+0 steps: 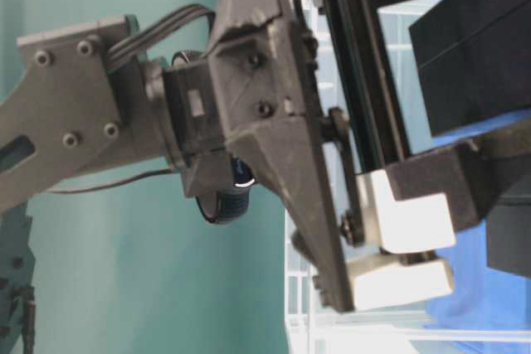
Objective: Take the box out of the case with the left arm.
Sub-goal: 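Carry the boxes forward and lower them right of the middle pair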
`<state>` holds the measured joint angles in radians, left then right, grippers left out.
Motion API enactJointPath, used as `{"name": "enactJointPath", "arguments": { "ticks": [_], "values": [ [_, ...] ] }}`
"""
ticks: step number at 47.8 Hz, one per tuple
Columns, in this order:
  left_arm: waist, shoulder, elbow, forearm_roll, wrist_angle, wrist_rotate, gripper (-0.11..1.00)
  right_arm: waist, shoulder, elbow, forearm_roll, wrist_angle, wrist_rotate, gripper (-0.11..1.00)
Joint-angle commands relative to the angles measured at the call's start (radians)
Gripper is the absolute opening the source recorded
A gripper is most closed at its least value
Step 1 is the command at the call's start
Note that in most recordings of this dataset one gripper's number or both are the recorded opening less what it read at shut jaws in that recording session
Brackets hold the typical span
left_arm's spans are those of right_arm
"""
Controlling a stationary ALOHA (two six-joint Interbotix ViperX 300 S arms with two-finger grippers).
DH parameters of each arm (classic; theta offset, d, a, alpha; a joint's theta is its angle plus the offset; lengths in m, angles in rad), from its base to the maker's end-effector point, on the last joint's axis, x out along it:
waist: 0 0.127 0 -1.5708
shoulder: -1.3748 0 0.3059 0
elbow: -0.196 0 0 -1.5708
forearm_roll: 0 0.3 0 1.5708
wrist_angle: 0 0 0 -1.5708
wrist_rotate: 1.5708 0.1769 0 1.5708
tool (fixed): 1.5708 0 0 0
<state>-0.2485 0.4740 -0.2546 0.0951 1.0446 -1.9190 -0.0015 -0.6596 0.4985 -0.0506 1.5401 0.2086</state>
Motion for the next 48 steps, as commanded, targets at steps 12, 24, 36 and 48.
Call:
{"name": "enactJointPath", "arguments": {
  "ticks": [12, 24, 36, 48],
  "values": [
    [0.002, -0.026, -0.014, 0.005, -0.005, 0.003, 0.62, 0.000, 0.000, -0.009, 0.002, -0.002, 0.000, 0.01],
    [0.002, -0.025, -0.018, 0.005, -0.006, -0.003, 0.63, -0.002, -0.002, -0.009, 0.002, -0.002, 0.000, 0.01],
    [0.008, -0.025, -0.020, 0.003, -0.006, -0.006, 0.87, 0.000, -0.003, -0.008, 0.002, 0.000, 0.000, 0.01],
    [0.011, -0.026, -0.020, 0.003, -0.006, -0.006, 0.86, 0.000, -0.003, -0.006, 0.002, 0.000, 0.000, 0.01]
  ]
}}
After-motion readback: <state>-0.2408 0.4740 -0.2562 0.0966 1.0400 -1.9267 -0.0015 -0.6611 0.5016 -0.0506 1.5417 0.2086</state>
